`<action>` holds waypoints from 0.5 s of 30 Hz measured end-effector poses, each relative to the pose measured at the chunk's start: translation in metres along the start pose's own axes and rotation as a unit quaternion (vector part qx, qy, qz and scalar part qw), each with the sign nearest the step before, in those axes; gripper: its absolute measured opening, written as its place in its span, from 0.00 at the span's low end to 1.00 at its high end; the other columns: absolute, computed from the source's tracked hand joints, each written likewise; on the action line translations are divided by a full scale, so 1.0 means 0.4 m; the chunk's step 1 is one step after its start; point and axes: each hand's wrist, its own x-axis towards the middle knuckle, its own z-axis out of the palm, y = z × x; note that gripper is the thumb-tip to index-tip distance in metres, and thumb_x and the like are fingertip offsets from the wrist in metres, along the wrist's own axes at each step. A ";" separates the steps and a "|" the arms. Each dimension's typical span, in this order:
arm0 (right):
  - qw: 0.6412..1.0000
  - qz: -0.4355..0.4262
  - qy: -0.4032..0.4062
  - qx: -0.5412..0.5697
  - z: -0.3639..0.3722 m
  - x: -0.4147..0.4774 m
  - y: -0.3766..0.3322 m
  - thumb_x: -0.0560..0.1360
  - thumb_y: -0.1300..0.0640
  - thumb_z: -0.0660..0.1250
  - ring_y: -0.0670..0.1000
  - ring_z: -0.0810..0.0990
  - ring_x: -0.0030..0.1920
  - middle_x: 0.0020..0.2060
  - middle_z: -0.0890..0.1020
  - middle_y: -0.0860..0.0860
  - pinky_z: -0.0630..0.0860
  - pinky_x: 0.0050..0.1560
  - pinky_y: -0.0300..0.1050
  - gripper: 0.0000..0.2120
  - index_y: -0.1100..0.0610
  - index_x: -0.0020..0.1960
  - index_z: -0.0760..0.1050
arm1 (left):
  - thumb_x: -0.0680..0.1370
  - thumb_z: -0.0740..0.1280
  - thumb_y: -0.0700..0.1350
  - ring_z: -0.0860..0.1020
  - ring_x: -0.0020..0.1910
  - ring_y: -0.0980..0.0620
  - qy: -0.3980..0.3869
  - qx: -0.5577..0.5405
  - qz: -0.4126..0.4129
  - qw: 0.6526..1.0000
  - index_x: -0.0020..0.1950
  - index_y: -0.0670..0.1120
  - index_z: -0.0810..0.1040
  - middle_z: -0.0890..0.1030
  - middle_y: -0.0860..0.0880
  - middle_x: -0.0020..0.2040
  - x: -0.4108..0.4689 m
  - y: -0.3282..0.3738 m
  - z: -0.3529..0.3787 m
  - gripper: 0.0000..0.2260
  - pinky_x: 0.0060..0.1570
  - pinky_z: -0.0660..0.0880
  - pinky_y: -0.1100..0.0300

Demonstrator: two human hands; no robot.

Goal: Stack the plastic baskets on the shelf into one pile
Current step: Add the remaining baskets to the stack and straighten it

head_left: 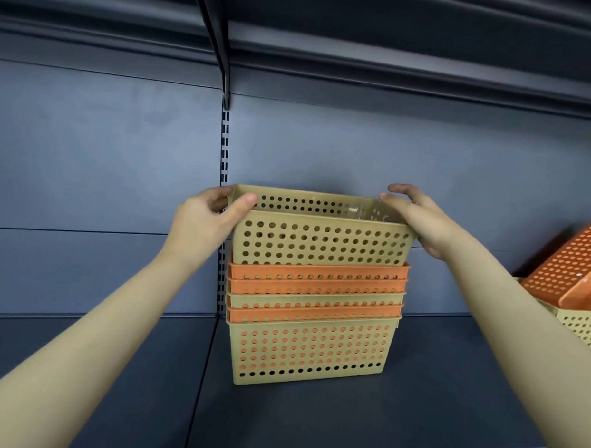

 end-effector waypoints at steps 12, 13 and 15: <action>0.984 0.060 -0.097 -0.137 0.051 -0.003 0.085 0.76 0.39 0.62 0.53 0.76 0.60 0.60 0.78 0.49 0.70 0.61 0.49 0.22 0.48 0.66 0.72 | 0.76 0.53 0.70 0.47 0.79 0.52 -0.058 0.083 -0.053 0.993 0.65 0.55 0.74 0.60 0.50 0.79 -0.068 -0.104 0.054 0.28 0.74 0.51 0.46; 0.983 0.061 -0.097 -0.142 0.052 -0.005 0.087 0.76 0.39 0.61 0.52 0.77 0.59 0.59 0.79 0.49 0.70 0.59 0.49 0.22 0.48 0.66 0.72 | 0.75 0.53 0.70 0.52 0.78 0.50 -0.062 0.046 -0.063 0.995 0.67 0.53 0.72 0.64 0.51 0.76 -0.080 -0.105 0.064 0.29 0.74 0.55 0.46; 0.982 0.059 -0.094 -0.151 0.049 -0.005 0.089 0.77 0.39 0.60 0.52 0.77 0.58 0.58 0.79 0.49 0.69 0.57 0.48 0.22 0.49 0.67 0.72 | 0.74 0.53 0.72 0.66 0.72 0.52 -0.049 -0.010 -0.075 0.996 0.69 0.53 0.68 0.71 0.52 0.69 -0.097 -0.107 0.082 0.32 0.69 0.66 0.47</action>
